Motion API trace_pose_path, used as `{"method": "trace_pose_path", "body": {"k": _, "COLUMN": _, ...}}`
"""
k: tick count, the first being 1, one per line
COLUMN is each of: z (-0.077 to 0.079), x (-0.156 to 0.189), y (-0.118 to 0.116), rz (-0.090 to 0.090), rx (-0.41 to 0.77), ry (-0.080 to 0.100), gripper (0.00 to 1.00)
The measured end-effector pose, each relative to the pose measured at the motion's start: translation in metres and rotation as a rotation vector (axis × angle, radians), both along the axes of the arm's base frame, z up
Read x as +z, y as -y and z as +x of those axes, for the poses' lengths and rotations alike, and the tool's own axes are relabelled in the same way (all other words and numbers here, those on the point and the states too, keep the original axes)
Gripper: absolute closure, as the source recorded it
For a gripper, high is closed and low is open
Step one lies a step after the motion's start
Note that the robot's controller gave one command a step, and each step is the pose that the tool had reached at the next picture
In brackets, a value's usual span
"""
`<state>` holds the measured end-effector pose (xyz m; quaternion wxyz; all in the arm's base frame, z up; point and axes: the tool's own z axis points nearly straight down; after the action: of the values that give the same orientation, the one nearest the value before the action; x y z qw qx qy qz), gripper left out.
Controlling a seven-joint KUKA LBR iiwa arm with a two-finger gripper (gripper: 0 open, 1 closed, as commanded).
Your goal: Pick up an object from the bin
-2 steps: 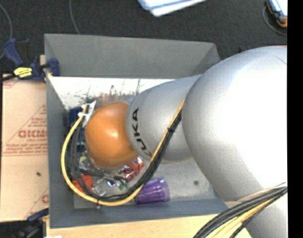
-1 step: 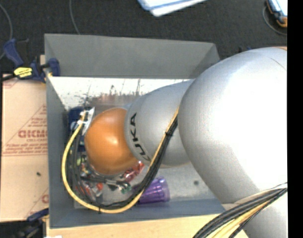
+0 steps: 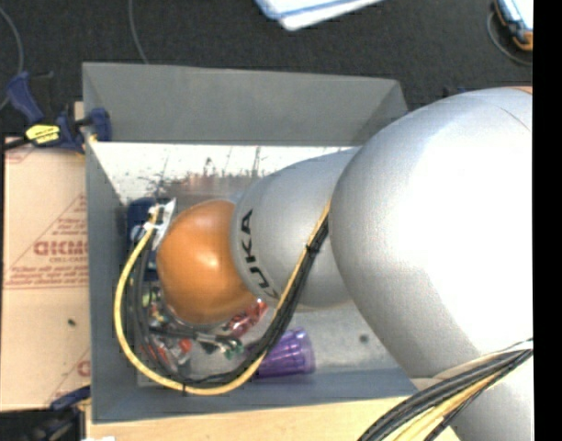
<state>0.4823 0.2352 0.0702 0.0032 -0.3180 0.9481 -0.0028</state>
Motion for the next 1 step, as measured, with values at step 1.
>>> {"method": "trace_pose_path", "body": {"k": 1, "z": 0.0006, "x": -0.0001, "y": 0.0029, "rz": -0.001, "rx": 0.026, "ry": -0.001, "gripper": 1.0}}
